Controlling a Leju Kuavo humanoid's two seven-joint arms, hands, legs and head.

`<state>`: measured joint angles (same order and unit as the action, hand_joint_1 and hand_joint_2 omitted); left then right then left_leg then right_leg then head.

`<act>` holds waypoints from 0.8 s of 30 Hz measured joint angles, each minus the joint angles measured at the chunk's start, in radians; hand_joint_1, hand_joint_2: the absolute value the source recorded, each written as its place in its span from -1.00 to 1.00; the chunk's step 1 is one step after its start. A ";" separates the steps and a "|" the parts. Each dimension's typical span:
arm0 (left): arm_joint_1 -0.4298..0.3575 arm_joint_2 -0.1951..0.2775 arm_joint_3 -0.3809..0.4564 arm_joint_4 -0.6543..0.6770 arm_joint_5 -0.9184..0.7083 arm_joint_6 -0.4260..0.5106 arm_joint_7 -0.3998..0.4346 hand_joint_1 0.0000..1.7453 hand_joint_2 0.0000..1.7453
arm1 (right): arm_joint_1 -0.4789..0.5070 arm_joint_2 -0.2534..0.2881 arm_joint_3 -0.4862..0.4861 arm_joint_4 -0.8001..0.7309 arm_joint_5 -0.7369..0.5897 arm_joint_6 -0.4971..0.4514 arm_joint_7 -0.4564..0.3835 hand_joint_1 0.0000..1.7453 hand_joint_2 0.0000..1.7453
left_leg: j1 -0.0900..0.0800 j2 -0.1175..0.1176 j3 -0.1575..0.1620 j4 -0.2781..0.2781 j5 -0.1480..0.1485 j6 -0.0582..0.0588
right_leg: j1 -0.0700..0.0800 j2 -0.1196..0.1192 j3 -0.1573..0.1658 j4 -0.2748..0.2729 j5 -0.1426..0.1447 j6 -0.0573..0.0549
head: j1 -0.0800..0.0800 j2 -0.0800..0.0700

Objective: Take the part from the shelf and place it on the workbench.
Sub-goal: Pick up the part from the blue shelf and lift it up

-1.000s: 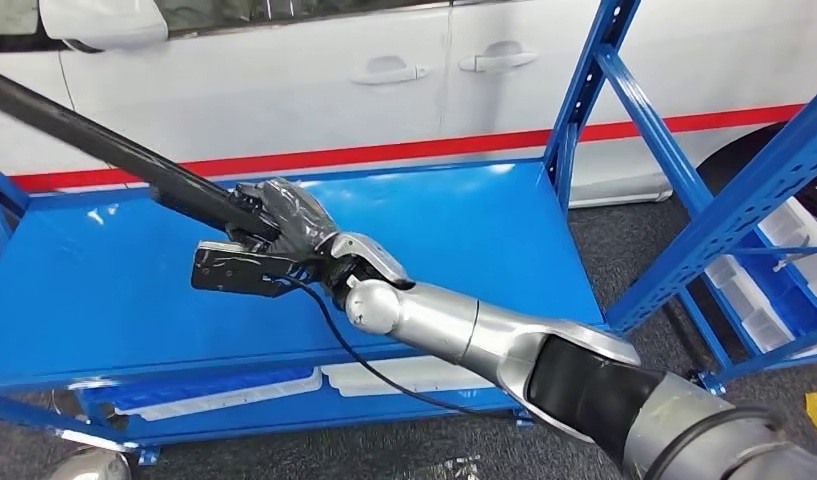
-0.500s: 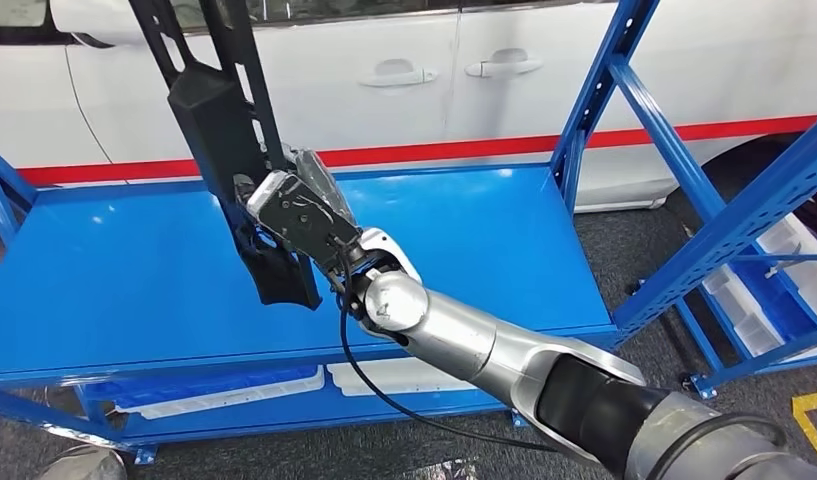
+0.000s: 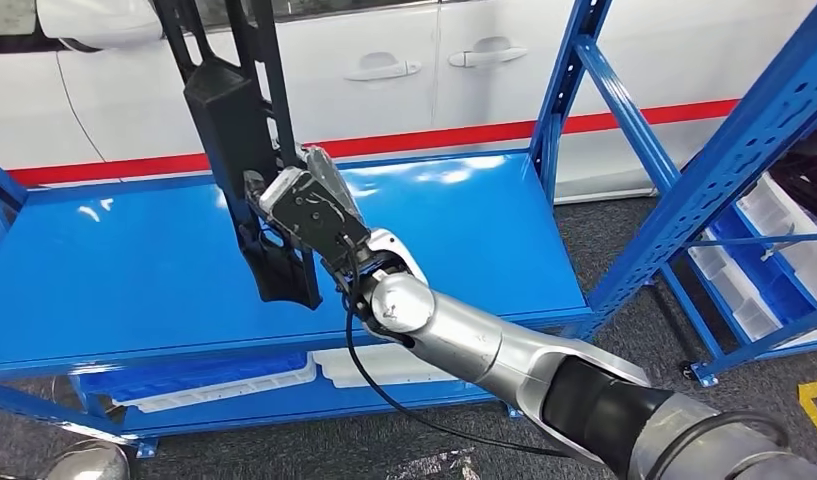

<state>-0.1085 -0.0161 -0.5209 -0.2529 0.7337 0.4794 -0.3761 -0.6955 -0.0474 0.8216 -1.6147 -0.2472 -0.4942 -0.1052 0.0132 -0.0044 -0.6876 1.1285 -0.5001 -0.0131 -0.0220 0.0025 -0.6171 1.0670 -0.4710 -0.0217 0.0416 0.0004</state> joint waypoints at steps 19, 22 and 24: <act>-0.016 0.000 -0.022 0.001 -0.008 0.006 -0.004 -1.00 1.00 | -0.019 0.015 0.011 0.039 0.140 0.058 0.037 1.00 1.00 | -0.014 0.008 0.086 -0.136 0.069 0.065 | 0.006 -0.005 -0.109 0.231 -0.096 0.043 | 0.004 0.000; -0.016 -0.001 -0.025 0.001 -0.007 0.006 -0.006 -1.00 1.00 | -0.022 0.021 0.011 0.049 0.145 0.066 0.040 1.00 1.00 | -0.006 0.008 0.034 -0.101 0.082 0.053 | -0.005 -0.006 -0.005 0.132 -0.040 0.059 | 0.005 0.000; -0.016 -0.001 -0.027 0.001 -0.007 0.006 -0.008 -1.00 1.00 | -0.025 0.029 0.011 0.055 0.145 0.070 0.041 1.00 1.00 | -0.007 0.008 0.007 -0.074 0.088 0.042 | -0.004 -0.004 0.059 0.033 -0.057 0.057 | 0.005 0.000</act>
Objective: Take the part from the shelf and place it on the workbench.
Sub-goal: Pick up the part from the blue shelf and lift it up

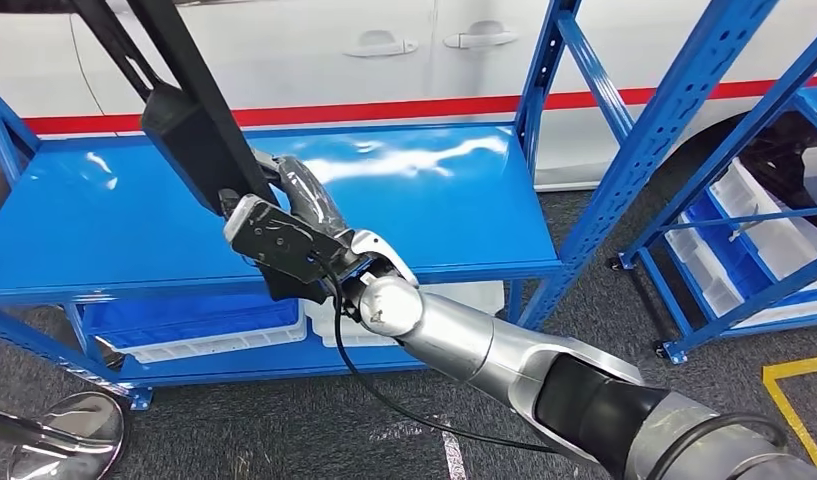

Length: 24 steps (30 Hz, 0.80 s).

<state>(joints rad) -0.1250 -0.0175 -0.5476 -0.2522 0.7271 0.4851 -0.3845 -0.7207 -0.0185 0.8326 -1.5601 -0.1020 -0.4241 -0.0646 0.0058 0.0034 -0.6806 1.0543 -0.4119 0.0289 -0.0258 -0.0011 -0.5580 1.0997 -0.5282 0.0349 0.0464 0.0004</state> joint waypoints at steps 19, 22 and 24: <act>-0.012 -0.001 -0.010 0.000 0.005 -0.003 -0.011 -1.00 1.00 | -0.027 0.033 0.017 0.044 0.021 0.018 0.009 1.00 1.00 | -0.004 -0.007 0.163 -0.055 -0.097 -0.011 | 0.005 -0.005 -0.137 -0.051 0.142 -0.024 | -0.003 0.000; -0.009 -0.001 -0.011 0.000 0.007 -0.003 -0.011 -1.00 1.00 | -0.027 0.032 0.017 0.052 0.023 0.017 0.011 1.00 1.00 | 0.000 0.001 0.130 -0.064 -0.059 0.011 | 0.007 -0.001 -0.166 0.053 0.020 -0.016 | -0.002 0.000; -0.010 -0.001 -0.012 0.000 0.007 -0.003 -0.012 -1.00 1.00 | -0.027 0.032 0.017 0.058 0.026 0.017 0.012 1.00 1.00 | -0.001 0.002 0.098 -0.051 -0.042 0.016 | 0.007 0.000 -0.184 0.174 -0.046 -0.013 | -0.002 0.000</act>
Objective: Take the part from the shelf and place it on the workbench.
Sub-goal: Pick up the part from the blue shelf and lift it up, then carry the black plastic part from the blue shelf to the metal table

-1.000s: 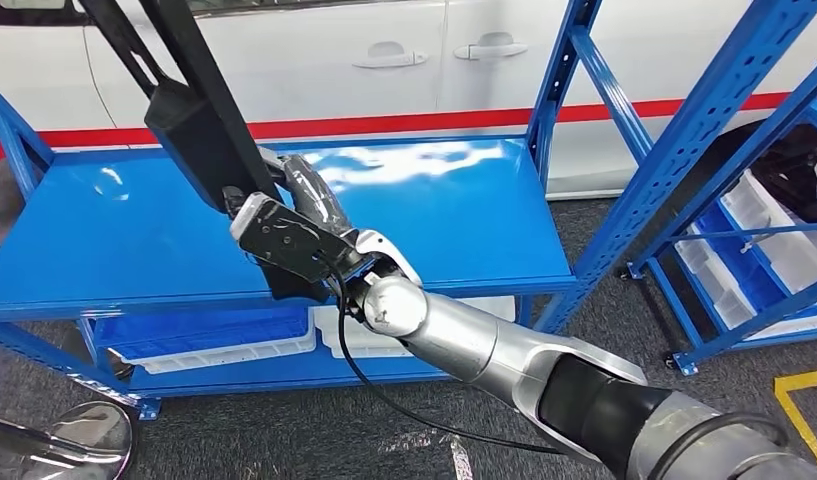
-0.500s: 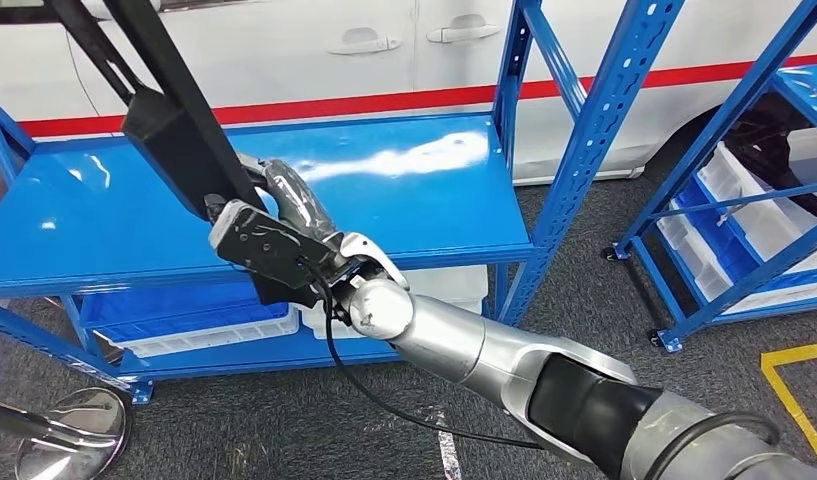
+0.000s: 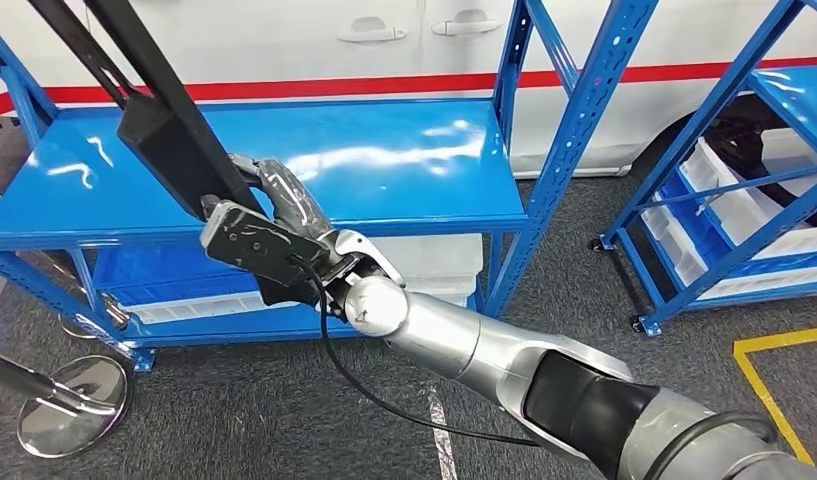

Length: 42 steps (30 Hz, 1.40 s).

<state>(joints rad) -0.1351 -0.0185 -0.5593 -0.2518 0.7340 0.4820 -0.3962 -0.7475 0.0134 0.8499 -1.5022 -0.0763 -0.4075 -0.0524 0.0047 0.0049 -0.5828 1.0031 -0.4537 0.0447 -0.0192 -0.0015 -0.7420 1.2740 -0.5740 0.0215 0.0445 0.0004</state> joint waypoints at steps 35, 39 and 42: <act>0.009 0.002 -0.008 0.001 0.021 0.005 -0.016 -1.00 1.00 | 0.007 -0.027 0.000 0.023 0.059 -0.024 0.018 1.00 1.00 | -0.008 -0.068 -0.020 0.035 -0.014 -0.004 | -0.001 0.036 0.094 -0.144 0.092 -0.011 | 0.000 0.000; 0.007 0.002 -0.012 0.001 0.022 0.005 -0.018 -1.00 1.00 | 0.007 -0.034 0.000 0.009 0.064 -0.035 0.020 1.00 1.00 | -0.001 -0.103 -0.049 0.049 -0.006 -0.024 | -0.001 0.047 0.121 -0.203 0.096 -0.019 | 0.000 0.000; 0.011 0.005 -0.015 0.001 0.023 0.006 -0.021 -1.00 1.00 | 0.009 -0.039 -0.001 -0.001 0.063 -0.046 0.020 1.00 1.00 | -0.001 -0.066 -0.080 0.103 -0.039 -0.044 | -0.008 0.015 0.130 -0.219 0.103 -0.031 | -0.003 0.000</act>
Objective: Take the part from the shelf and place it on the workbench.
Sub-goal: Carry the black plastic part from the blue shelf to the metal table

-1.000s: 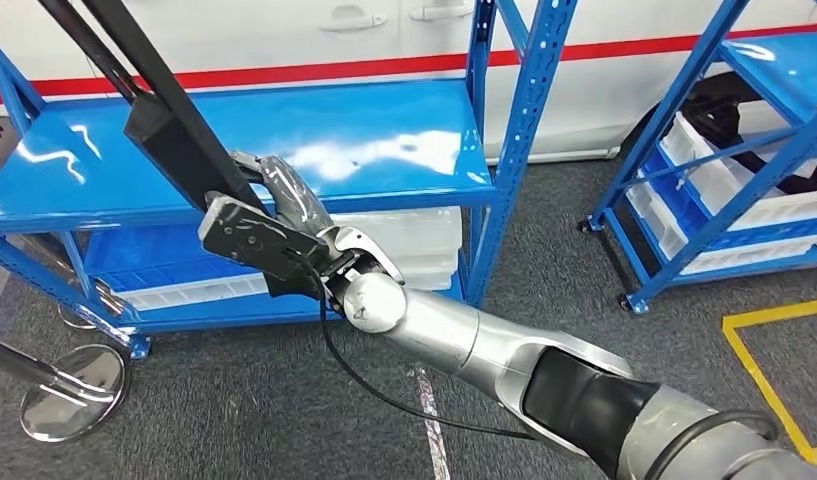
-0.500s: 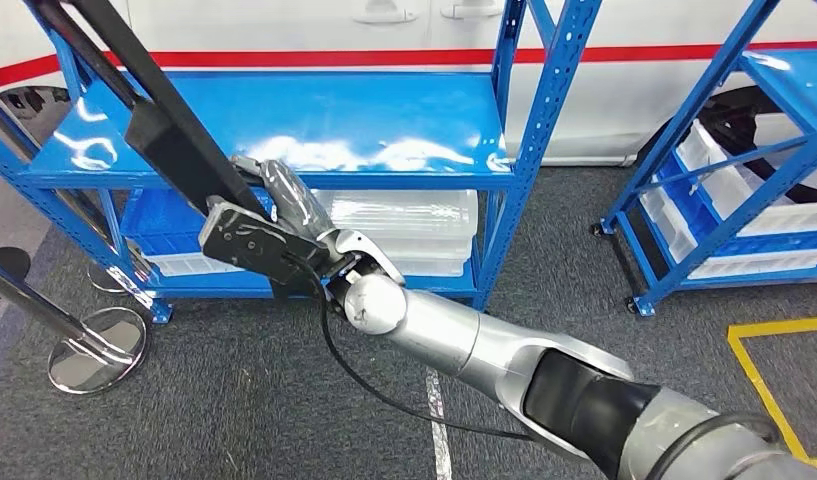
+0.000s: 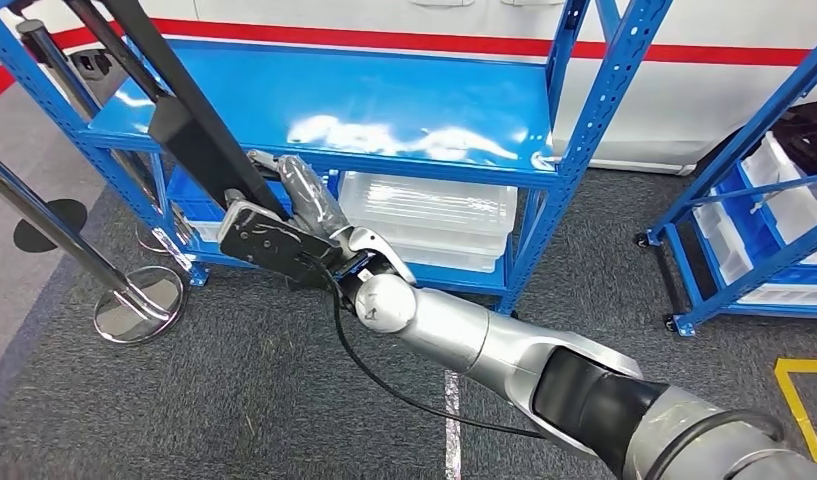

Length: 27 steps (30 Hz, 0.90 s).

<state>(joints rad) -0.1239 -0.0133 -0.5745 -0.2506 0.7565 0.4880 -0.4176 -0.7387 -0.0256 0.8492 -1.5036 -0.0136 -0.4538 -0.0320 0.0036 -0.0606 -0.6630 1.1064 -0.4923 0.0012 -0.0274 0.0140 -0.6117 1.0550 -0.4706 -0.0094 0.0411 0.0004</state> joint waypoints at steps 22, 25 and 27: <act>0.022 0.011 -0.003 0.000 0.045 0.010 -0.030 -1.00 1.00 | 0.000 -0.263 -0.173 -0.326 0.004 -0.073 0.155 1.00 1.00 | -0.005 -0.020 0.030 -0.072 0.062 0.040 | 0.005 0.007 -0.054 0.146 -0.054 0.028 | -0.002 0.000; 0.020 0.011 -0.003 0.000 0.048 0.011 -0.033 -1.00 1.00 | 0.004 -0.281 -0.185 -0.355 0.013 -0.083 0.154 1.00 1.00 | -0.004 -0.059 0.009 -0.048 0.058 0.028 | -0.006 0.072 -0.003 0.026 -0.017 0.031 | -0.003 0.000; 0.021 0.013 -0.003 0.001 0.051 0.012 -0.037 -1.00 1.00 | 0.019 -0.293 -0.193 -0.373 0.021 -0.098 0.151 1.00 1.00 | 0.000 -0.086 -0.001 -0.047 0.064 0.019 | -0.004 0.064 0.000 0.025 -0.018 0.026 | -0.004 0.000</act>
<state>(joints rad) -0.1030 -0.0007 -0.5776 -0.2501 0.8077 0.4997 -0.4543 -0.7197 -0.3184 0.6564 -1.8768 0.0069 -0.5519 0.1185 0.0038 -0.1466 -0.6643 1.0592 -0.4283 0.0200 -0.0318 0.0778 -0.6118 1.0799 -0.4890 0.0168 0.0375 0.0005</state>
